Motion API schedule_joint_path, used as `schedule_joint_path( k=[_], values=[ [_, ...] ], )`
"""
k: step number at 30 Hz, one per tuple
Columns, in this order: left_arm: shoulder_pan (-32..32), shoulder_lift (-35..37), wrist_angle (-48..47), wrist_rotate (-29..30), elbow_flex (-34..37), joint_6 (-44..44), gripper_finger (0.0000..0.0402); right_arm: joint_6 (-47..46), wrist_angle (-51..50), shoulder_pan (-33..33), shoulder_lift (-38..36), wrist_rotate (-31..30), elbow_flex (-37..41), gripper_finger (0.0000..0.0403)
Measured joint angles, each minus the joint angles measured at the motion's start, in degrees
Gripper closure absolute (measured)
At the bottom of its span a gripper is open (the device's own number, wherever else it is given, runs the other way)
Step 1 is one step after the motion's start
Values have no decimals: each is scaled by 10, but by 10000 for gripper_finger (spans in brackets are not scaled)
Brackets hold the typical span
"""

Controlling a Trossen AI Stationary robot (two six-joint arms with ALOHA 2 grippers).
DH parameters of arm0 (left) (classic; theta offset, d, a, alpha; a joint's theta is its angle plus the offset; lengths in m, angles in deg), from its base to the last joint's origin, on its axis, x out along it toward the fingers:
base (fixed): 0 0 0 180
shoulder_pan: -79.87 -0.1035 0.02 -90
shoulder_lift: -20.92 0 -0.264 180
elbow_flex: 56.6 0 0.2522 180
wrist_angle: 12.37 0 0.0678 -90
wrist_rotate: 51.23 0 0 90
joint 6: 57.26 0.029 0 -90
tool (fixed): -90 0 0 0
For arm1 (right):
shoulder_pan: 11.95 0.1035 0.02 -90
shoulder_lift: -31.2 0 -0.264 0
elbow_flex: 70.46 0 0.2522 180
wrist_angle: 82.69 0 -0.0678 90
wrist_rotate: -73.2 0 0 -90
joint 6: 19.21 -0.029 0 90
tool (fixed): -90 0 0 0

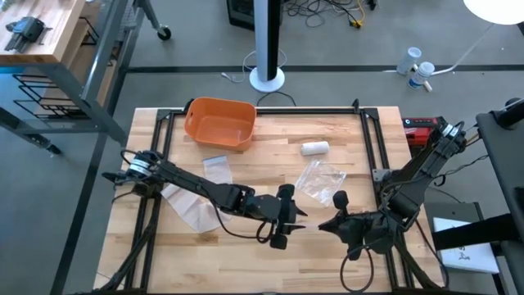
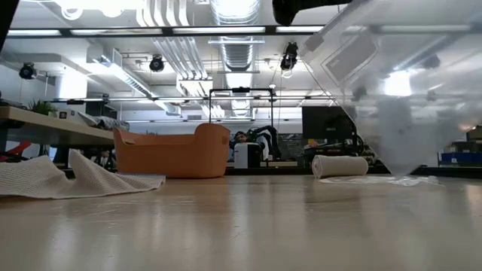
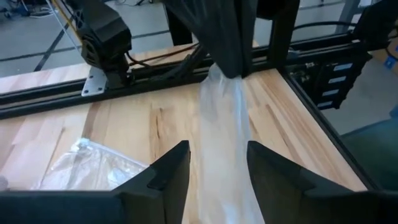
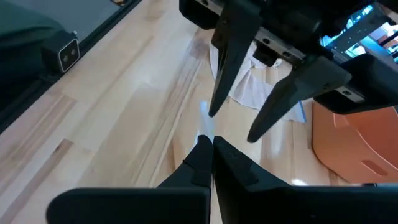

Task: Roll bandage
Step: Open the transparent zip bag

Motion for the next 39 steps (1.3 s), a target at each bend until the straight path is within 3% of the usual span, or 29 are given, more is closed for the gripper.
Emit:
schedule_joint_path(
  k=[19, 23, 29, 34, 39],
  values=[
    [-2, -13, 3, 9, 5, 7, 278, 20, 41, 0, 0, 0, 0, 403],
    [-2, -14, -1, 8, 5, 18, 308, 43, 72, 0, 0, 0, 0, 403],
    [-2, -14, -4, -9, 5, 42, 393, 40, 73, 0, 0, 0, 0, 403],
    [0, -11, -44, 38, -2, 22, 400, 27, 73, 0, 0, -1, 0, 390],
    [4, -5, -248, 174, -63, -62, 401, 25, 79, 0, 0, -9, 0, 337]
  ],
)
